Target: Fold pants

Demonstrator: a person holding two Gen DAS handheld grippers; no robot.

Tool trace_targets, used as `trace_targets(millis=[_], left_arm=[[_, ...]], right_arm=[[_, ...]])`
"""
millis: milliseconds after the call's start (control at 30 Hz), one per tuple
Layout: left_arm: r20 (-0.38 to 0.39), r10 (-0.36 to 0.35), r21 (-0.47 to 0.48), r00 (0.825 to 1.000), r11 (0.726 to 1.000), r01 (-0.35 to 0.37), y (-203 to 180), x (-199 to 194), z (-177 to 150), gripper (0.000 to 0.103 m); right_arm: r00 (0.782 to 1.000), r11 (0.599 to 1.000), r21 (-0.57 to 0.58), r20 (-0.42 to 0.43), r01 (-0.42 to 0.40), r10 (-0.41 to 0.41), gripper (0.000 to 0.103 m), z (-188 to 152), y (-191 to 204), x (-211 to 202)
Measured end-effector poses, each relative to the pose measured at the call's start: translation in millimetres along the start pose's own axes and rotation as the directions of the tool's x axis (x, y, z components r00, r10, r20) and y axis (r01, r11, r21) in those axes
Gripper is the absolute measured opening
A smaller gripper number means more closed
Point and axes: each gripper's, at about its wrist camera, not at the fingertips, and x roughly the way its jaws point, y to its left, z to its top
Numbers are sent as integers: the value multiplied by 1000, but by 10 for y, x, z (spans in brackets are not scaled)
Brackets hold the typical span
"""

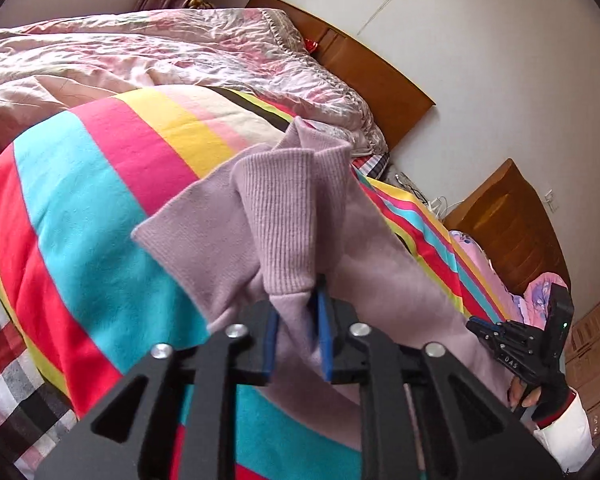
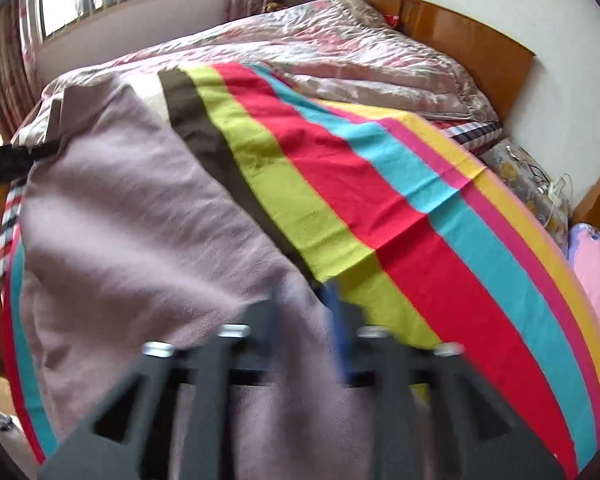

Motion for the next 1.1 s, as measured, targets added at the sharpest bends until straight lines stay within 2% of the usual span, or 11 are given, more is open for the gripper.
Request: trace_targets(millis=[33, 133, 200, 267, 333, 400, 567, 733, 933, 1033, 1100], left_arm=[[-3, -2, 0, 1000, 1000, 2, 17, -1, 33, 28], [6, -9, -15, 1000, 1000, 9, 63, -32, 138, 46], [25, -9, -17, 1000, 1000, 9, 39, -104, 178, 53], [36, -27, -15, 999, 1000, 27, -13, -153, 206, 56], [39, -40, -14, 998, 999, 41, -52, -169, 193, 58], [31, -35, -15, 999, 999, 35, -58, -137, 168, 58], [11, -50, -49, 999, 998, 50, 14, -35, 108, 58], [-2, -52, -48, 999, 997, 52, 67, 0, 118, 58], [2, -29, -34, 1000, 999, 29, 32, -66, 129, 57], [-7, -37, -52, 999, 998, 37, 73, -64, 110, 57], [-3, -45, -62, 999, 997, 45, 90, -89, 87, 57]], right_arm=[[1000, 1000, 9, 19, -12, 12, 50, -1, 30, -95], [994, 998, -41, 93, -52, 56, 49, -94, 283, -526], [982, 985, -105, 116, -135, 147, 44, -241, 556, -812], [968, 963, -163, 96, -213, 231, 33, -431, 822, -960], [963, 945, -216, 56, -246, 263, 27, -611, 1032, -1010], [961, 932, -249, 10, -264, 275, 27, -767, 1203, -996], [972, 933, -271, -61, -237, 229, 20, -938, 1372, -754], [985, 937, -301, -56, -174, 165, 12, -933, 1407, -648], [991, 929, -345, -66, -132, 117, 15, -967, 1442, -611], [996, 912, -403, -54, -81, 65, 17, -995, 1551, -613], [997, 914, -398, -49, -79, 65, 16, -994, 1537, -609]])
